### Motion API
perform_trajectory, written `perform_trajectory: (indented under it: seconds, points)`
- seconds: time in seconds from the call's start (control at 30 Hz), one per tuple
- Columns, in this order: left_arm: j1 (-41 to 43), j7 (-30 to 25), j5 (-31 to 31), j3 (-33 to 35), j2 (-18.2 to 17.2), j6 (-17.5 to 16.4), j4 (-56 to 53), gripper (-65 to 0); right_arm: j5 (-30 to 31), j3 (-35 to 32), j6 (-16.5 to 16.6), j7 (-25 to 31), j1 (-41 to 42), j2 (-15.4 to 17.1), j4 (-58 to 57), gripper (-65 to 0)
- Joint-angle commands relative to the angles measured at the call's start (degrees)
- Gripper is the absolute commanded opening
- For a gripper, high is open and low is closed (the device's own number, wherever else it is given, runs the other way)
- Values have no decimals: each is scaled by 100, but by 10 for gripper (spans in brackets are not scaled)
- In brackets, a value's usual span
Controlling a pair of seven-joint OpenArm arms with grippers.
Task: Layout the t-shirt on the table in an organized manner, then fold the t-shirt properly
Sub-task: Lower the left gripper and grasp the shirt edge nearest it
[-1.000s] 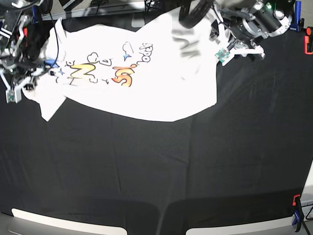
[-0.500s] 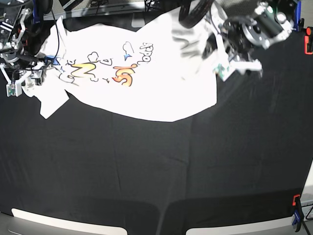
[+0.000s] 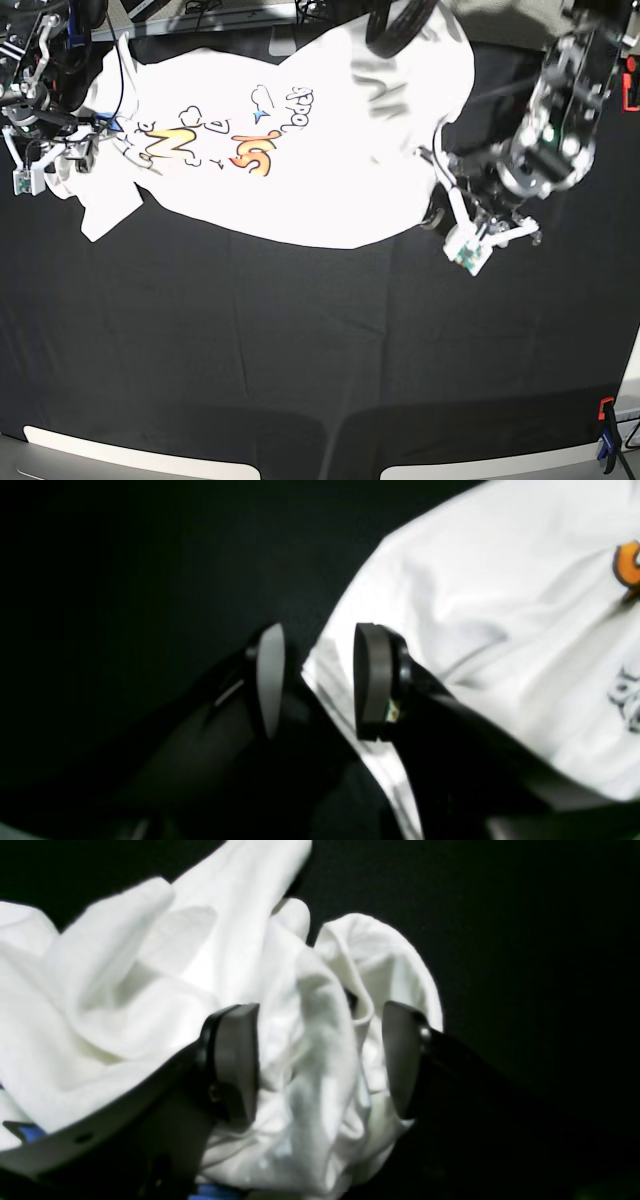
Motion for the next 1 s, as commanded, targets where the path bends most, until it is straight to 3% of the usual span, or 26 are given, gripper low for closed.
perform_trajectory:
  seconds: [0.0, 0.2, 0.27, 0.33, 0.43, 0.97]
  points:
    - [-179, -59, -160, -35, 26, -116, -131, -432, 28, 26, 9, 48, 15, 92, 146, -288]
    - [-448, 17, -555, -35, 343, -201, -1259, -432, 50, 26, 9, 50, 17, 92, 247, -288]
    - [-459, -7, -813, -35, 393, -457, -1508, -432, 55, 26, 9, 50, 17, 92, 247, -288]
    - [-463, -81, -782, -35, 472, -627, -1768, -432, 66, 26, 9, 50, 17, 92, 247, -288]
    - [-472, -131, -715, -35, 560, -621, -2103, -432, 212, 26, 9, 50, 17, 92, 247, -288]
    - [-1110, 146, -782, -35, 586, -616, -2076, -432, 214, 26, 9, 48, 17, 90, 247, -288]
